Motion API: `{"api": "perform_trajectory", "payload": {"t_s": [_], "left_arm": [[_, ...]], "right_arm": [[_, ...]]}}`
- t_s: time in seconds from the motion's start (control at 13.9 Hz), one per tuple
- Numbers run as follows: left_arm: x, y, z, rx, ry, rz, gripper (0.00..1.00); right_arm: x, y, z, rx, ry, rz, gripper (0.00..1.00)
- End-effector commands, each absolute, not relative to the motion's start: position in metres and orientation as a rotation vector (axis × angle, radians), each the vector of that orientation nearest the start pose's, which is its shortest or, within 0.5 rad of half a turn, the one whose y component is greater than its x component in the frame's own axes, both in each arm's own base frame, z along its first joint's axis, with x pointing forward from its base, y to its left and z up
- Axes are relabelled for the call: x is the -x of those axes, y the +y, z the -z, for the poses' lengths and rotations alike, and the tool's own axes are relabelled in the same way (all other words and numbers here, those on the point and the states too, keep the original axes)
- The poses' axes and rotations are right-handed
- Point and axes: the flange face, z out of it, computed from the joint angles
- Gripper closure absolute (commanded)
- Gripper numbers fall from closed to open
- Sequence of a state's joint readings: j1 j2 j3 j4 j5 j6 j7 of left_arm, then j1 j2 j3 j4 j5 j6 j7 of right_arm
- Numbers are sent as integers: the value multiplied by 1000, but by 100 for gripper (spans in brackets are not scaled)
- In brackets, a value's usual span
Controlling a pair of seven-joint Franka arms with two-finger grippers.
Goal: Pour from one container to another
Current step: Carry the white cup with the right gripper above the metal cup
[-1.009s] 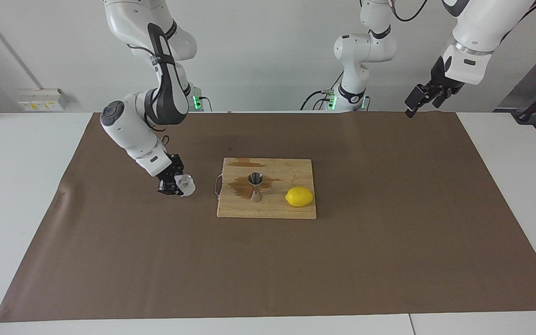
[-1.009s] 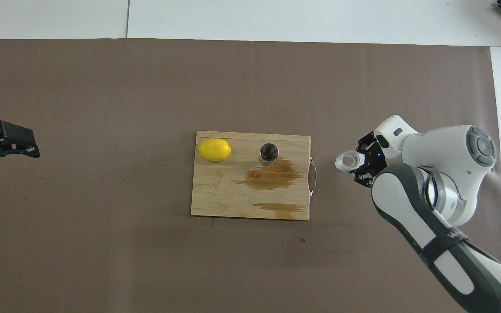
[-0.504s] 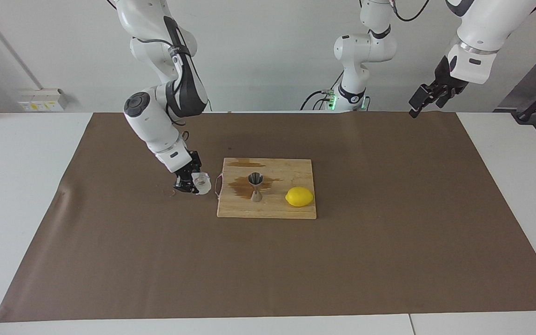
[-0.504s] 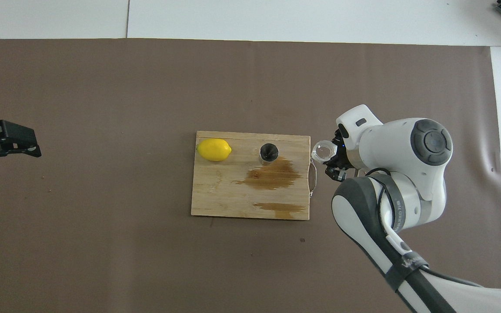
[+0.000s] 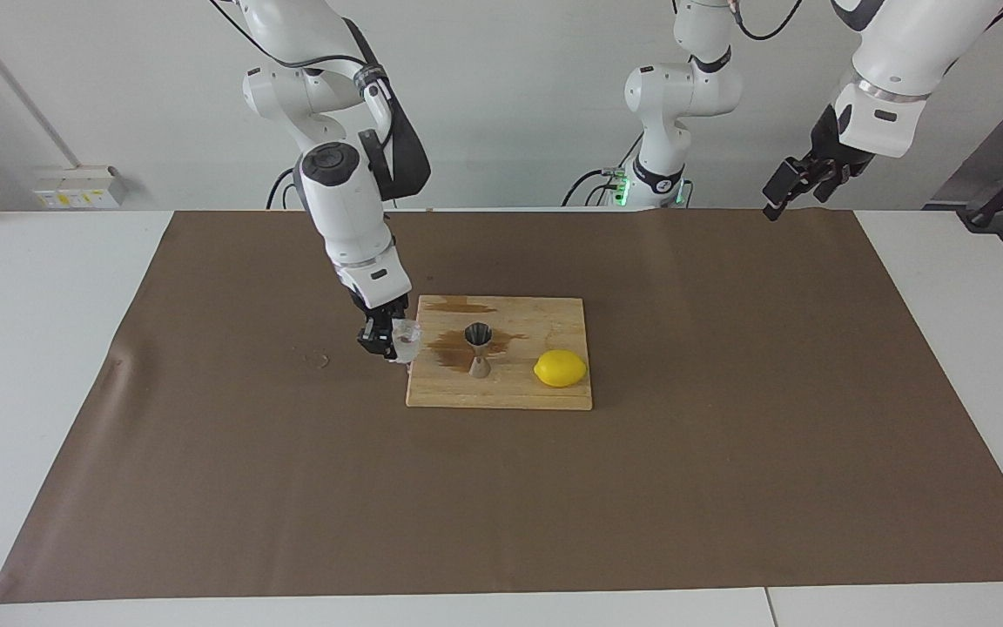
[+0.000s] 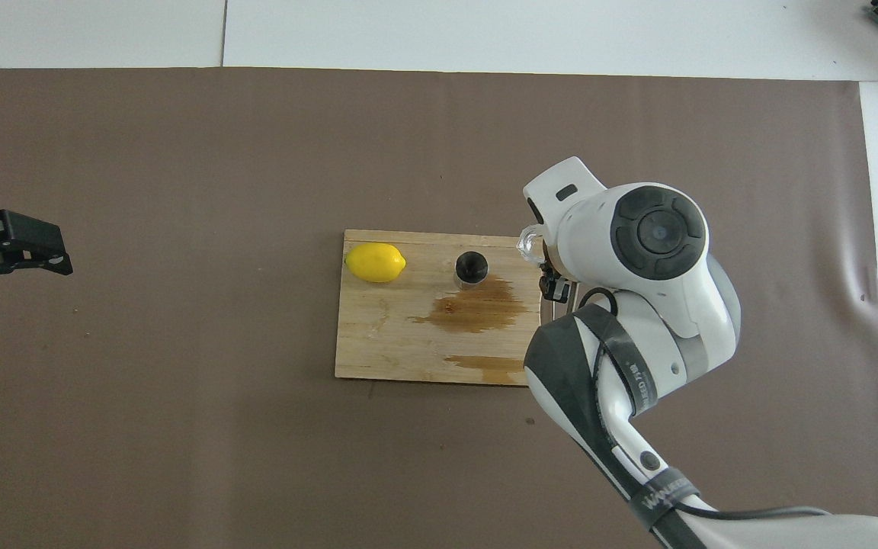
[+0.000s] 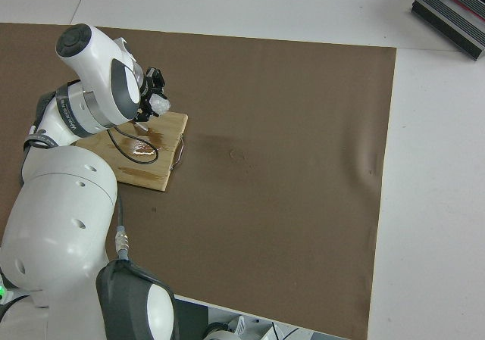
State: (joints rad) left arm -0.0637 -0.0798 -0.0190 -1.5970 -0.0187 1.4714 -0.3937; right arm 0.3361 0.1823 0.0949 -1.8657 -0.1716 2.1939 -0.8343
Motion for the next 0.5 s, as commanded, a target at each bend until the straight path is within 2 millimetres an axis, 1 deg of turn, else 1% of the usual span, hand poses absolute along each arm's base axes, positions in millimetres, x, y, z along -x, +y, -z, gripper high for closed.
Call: {"api": "perform_trajectory", "payload": {"t_s": [0.0,0.07,0.14,0.22,0.29,0.43], "left_arm": [[-514,-45,-648,3106,-427,-42,0],[-515,-44,-649,3126,-292,-44,0],[-515,-37,-650,3138,-134,-48,0],[-515,-34,-650,3144,-20,-49,0],[-516,-30,-650,3148,6,-49,0],[-517,-30,-650,3150,11,-32,0]], "right_arm": [[-572,279,-438,2636,-2102,163,100],[-567,294,-438,2617,-2129,171,100],[-567,297,-436,2612,-2167,164,100],[-565,304,-434,2603,-2244,159,100],[-560,313,-433,2596,-2283,159,100],[-556,321,-428,2642,-2259,169,100]]}}
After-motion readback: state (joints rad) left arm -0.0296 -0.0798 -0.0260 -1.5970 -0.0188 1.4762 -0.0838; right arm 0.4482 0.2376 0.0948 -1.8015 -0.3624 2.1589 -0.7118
